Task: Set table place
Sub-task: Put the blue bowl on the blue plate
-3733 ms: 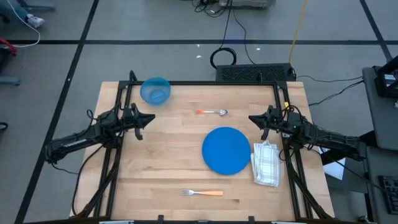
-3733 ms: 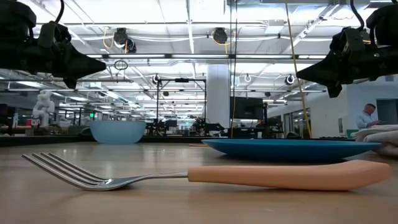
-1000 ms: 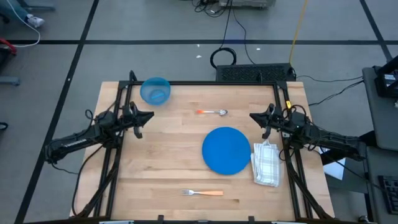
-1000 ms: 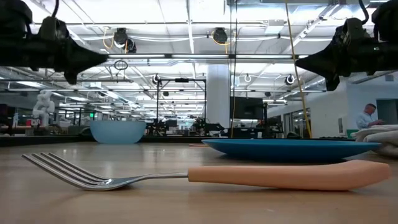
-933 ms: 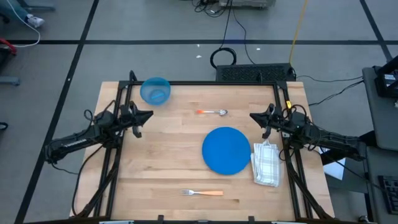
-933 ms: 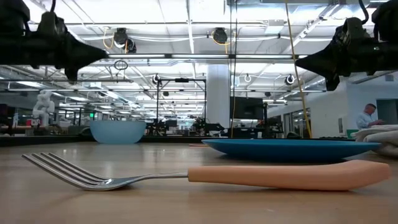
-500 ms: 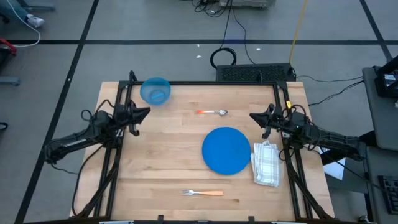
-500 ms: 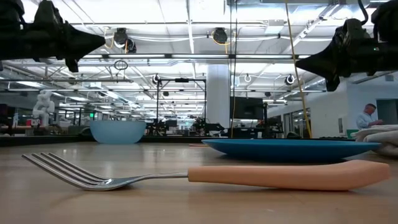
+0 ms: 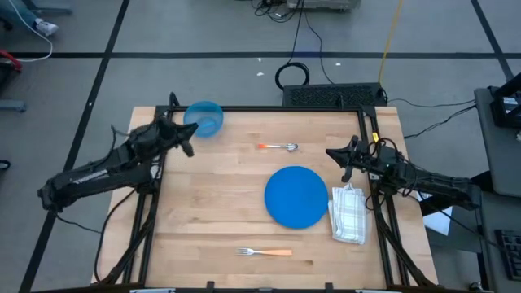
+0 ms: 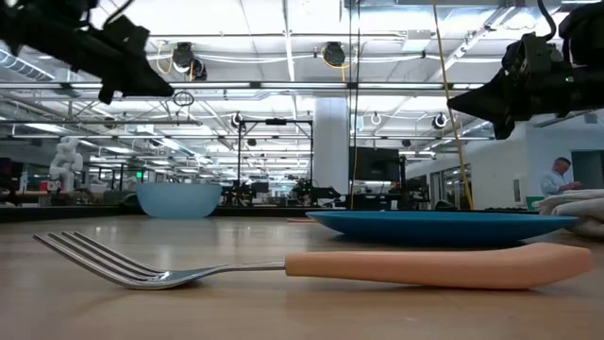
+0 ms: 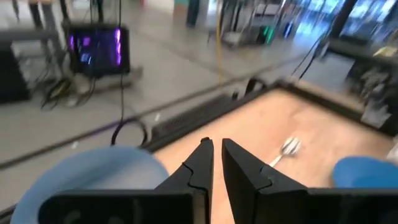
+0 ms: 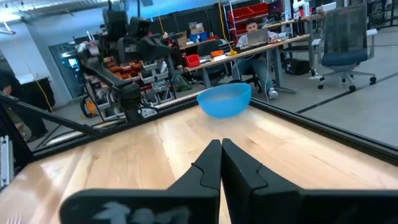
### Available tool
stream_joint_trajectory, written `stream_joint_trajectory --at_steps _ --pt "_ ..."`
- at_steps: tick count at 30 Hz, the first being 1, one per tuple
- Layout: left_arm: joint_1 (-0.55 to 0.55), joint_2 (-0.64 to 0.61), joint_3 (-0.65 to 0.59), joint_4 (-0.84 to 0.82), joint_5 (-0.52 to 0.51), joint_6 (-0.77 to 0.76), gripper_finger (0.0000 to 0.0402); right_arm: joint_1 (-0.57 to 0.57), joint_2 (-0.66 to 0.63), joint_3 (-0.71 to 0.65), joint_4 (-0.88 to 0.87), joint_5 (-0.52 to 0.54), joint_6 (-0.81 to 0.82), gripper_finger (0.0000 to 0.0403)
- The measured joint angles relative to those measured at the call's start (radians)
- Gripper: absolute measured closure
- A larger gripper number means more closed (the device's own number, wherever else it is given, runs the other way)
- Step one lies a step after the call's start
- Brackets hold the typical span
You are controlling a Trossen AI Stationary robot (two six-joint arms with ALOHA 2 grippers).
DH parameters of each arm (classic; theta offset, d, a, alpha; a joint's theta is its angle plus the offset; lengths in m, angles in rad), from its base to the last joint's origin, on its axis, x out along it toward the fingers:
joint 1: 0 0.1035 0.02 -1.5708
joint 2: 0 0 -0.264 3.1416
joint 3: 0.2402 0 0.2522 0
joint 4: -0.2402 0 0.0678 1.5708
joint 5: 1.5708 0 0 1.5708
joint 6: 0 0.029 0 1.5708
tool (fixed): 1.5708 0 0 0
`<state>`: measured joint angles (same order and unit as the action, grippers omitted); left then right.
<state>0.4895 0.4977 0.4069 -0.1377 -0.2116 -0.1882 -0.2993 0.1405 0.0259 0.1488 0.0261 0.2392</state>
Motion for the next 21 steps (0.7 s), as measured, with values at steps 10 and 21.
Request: stream_joint_trajectory --at_steps 10,21 --pt "0.051 0.430 0.298 -0.241 0.115 0.075 0.0352 0.000 0.005 0.000 0.005 0.000 -0.037 0.0403" --pt "0.080 0.716 0.521 -0.477 0.102 0.135 0.0199 0.000 0.005 0.000 0.005 0.000 -0.052 0.0403"
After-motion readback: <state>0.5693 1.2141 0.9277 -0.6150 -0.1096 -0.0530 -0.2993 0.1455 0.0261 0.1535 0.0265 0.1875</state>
